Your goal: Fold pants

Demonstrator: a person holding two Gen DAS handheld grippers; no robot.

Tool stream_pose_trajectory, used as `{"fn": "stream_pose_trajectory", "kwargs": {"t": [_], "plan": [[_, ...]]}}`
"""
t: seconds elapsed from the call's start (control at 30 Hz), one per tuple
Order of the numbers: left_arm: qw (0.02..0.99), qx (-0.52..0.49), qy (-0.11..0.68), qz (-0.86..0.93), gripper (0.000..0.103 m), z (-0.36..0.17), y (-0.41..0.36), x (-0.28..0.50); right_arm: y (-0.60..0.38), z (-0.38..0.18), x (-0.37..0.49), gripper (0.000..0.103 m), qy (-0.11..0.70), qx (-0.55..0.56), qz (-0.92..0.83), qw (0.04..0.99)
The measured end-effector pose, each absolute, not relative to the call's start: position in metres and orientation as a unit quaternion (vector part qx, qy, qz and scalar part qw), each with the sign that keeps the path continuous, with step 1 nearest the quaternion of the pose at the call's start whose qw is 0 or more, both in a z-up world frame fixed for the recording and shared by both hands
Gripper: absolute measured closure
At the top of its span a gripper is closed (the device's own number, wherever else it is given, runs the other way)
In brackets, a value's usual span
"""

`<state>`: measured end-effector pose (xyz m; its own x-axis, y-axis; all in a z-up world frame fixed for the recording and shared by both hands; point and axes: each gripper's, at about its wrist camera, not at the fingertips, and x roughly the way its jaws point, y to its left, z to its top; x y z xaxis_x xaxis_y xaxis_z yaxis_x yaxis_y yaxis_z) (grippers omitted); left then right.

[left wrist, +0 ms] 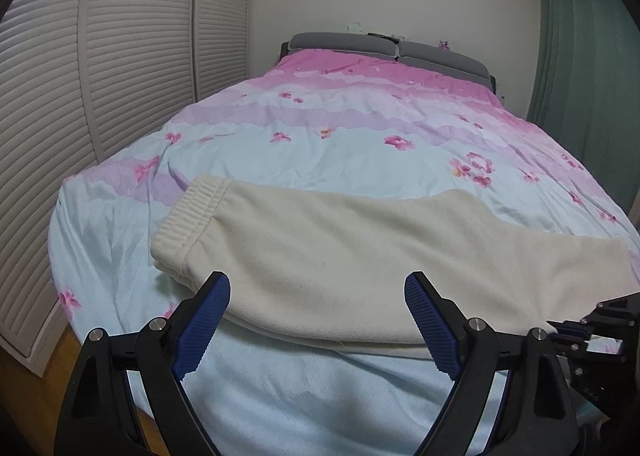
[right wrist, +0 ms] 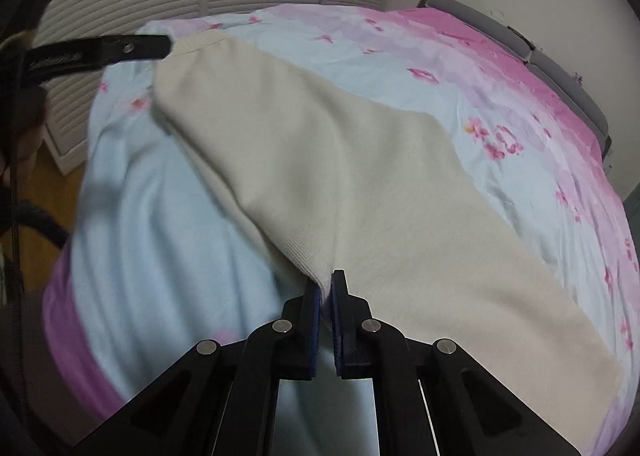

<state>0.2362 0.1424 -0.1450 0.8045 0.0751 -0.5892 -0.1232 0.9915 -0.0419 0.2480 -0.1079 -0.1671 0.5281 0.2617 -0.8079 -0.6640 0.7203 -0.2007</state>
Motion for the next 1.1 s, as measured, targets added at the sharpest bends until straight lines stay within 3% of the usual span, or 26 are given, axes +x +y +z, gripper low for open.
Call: {"fn": "stream_pose_trajectory", "kwargs": {"t": [0.23,0.33,0.37,0.6,0.83,1.03,1.1], "plan": [[0.944,-0.033,0.323,0.055,0.013,-0.154,0.147,0.235,-0.098,-0.191,0.252,0.091,0.399,-0.260,0.246,0.844],[0.946,-0.039,0.315,0.067,0.013,-0.149,0.159,0.231,-0.085,-0.165,0.244,0.058,0.350,-0.248,0.261,0.864],[0.946,-0.040,0.312,0.071,0.013,-0.147,0.164,0.230,-0.079,-0.157,0.241,0.054,0.331,-0.244,0.271,0.870],[0.947,-0.048,0.291,0.124,0.013,-0.135,0.215,0.214,0.001,-0.149,0.253,0.054,0.312,-0.227,0.368,0.846],[0.937,-0.065,0.290,0.183,0.013,-0.140,0.274,0.200,0.083,-0.175,0.262,0.054,0.315,-0.288,0.399,0.812],[0.933,-0.078,0.289,0.199,0.013,-0.147,0.301,0.195,0.105,-0.192,0.276,0.085,0.324,-0.308,0.376,0.812],[0.933,-0.085,0.290,0.196,0.013,-0.151,0.305,0.196,0.106,-0.186,0.276,0.087,0.324,-0.295,0.377,0.816]]}}
